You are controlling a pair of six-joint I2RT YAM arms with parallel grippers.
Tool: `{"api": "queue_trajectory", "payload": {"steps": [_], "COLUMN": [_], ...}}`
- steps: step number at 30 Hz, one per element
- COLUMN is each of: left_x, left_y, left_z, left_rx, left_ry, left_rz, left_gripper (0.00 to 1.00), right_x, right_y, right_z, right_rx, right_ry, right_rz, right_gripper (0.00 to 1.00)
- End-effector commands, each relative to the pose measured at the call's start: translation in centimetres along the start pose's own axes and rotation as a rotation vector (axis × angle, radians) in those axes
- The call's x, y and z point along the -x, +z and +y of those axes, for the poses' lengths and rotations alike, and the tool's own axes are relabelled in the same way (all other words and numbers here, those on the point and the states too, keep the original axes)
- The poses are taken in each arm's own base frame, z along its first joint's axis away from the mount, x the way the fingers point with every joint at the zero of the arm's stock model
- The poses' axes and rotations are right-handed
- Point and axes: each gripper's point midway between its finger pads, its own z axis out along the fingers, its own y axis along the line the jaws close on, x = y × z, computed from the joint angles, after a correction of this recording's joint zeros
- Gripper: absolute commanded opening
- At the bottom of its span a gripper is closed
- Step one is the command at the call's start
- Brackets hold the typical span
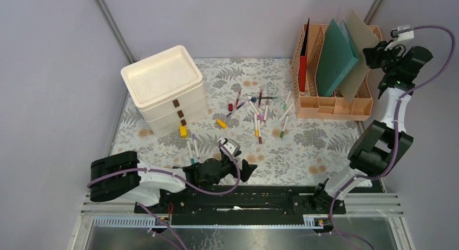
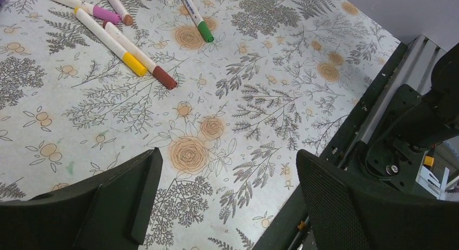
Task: Organize the desk
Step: Place the folder in the storage box.
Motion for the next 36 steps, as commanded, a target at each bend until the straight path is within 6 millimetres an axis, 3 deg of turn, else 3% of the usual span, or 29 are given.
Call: {"api": "queue_trajectory", "payload": {"steps": [1,10,20,25,28,36], "left_x": [1.8,1.5,1.6,1.7,1.9,2.2], "left_y": [1.2,2.0,1.8,1.9,1.9,1.7], "left_z": [-1.3,-1.3,-1.0,-1.1,-1.3,-1.2], "left_rx": [-0.044,-0.052,-0.049,-0.057,-0.067,-0.077], "left_ry": [-0.038,-0.051,-0.056,-0.062,-0.066,-0.071], "left_rz": [-0.043,-0.030,-0.031,-0.035,-0.039,-0.057], "left_gripper": [0.99,0.99,0.99,0.99,0.99,0.99], "right_x": [3.0,2.0,-2.8,-3.7,-2.5,0.8], "right_y": [0.2,0.4,1.0,0.8,0.7,0.6], "right_z": [0.4,0.3,0.4,0.7,-0.6,-0.4], "right_rx": [0.040,0.022,0.034,0.033,-0.046,-0.032], "right_ry": [-0.135,-0.067,0.001,0.016,0.029,0.100], "right_rz": [-0.173,-0.267,-0.218,-0.204,-0.251,-0.356], "right_gripper": [0.00,0.00,0.00,0.00,0.00,0.00]}}
